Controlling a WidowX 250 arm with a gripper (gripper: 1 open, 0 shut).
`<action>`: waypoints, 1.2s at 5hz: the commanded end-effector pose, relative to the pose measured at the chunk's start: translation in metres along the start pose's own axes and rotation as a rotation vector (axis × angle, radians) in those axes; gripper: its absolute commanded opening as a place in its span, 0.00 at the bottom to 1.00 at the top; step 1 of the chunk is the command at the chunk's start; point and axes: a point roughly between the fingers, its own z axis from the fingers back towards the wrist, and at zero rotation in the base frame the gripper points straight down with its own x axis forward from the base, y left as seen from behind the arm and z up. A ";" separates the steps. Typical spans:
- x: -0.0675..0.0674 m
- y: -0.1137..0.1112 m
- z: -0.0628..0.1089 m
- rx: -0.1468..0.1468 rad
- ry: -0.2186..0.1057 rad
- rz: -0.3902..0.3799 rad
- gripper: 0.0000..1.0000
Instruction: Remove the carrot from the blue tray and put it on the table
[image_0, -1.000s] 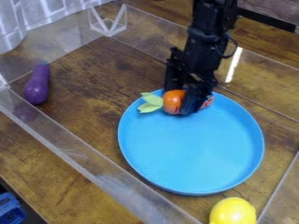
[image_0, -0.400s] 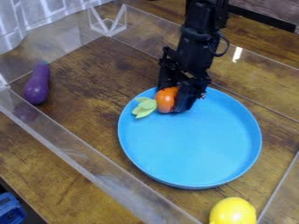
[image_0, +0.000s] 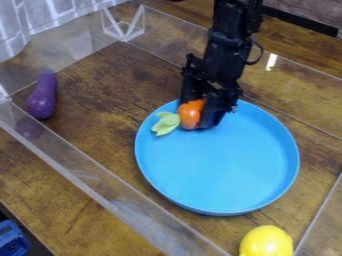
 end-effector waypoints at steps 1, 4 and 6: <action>0.000 0.002 0.024 0.029 -0.042 -0.007 0.00; -0.016 0.015 0.041 0.060 -0.010 -0.009 0.00; -0.026 0.022 0.052 0.077 0.001 -0.010 0.00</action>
